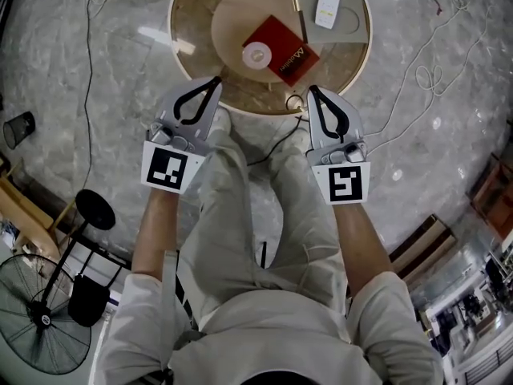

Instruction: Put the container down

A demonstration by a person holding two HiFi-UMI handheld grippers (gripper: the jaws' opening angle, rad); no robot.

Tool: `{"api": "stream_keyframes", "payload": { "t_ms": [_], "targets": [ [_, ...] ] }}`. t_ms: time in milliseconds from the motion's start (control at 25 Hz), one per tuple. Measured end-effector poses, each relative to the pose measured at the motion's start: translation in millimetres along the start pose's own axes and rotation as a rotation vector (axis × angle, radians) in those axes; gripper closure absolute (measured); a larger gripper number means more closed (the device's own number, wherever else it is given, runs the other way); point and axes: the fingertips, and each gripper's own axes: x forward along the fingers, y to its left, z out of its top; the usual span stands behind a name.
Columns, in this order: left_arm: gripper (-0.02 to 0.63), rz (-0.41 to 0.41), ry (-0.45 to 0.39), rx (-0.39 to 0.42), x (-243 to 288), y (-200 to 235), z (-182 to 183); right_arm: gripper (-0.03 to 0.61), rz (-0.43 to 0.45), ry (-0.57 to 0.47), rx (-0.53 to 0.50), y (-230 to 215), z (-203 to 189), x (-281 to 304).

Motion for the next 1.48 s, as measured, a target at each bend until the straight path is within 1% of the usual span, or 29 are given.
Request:
{"api": "stream_keyframes", "payload": {
  "t_ms": [200, 480, 680, 920, 1200, 1480],
  "targets": [
    [0.609, -0.015, 0.005, 0.001, -15, 1, 11, 0.574, -0.015, -0.002, 0.004, 4, 17, -8],
    [0.607, -0.019, 0.014, -0.006, -28, 3, 20, 0.574, -0.024, 0.019, 0.006, 10, 27, -21],
    [0.607, -0.020, 0.011, -0.009, -29, 5, 22, 0.574, -0.033, 0.034, 0.006, 11, 27, -24],
    [0.607, -0.023, -0.004, 0.002, -31, 5, 26, 0.574, -0.041, 0.019, 0.004, 15, 32, -25],
    [0.607, -0.020, 0.003, 0.003, -36, 6, 23, 0.574, -0.042, 0.019, -0.002, 17, 34, -25],
    [0.607, -0.015, 0.004, 0.003, -35, 8, 27, 0.574, -0.046, 0.025, -0.017, 12, 37, -25]
  ]
}}
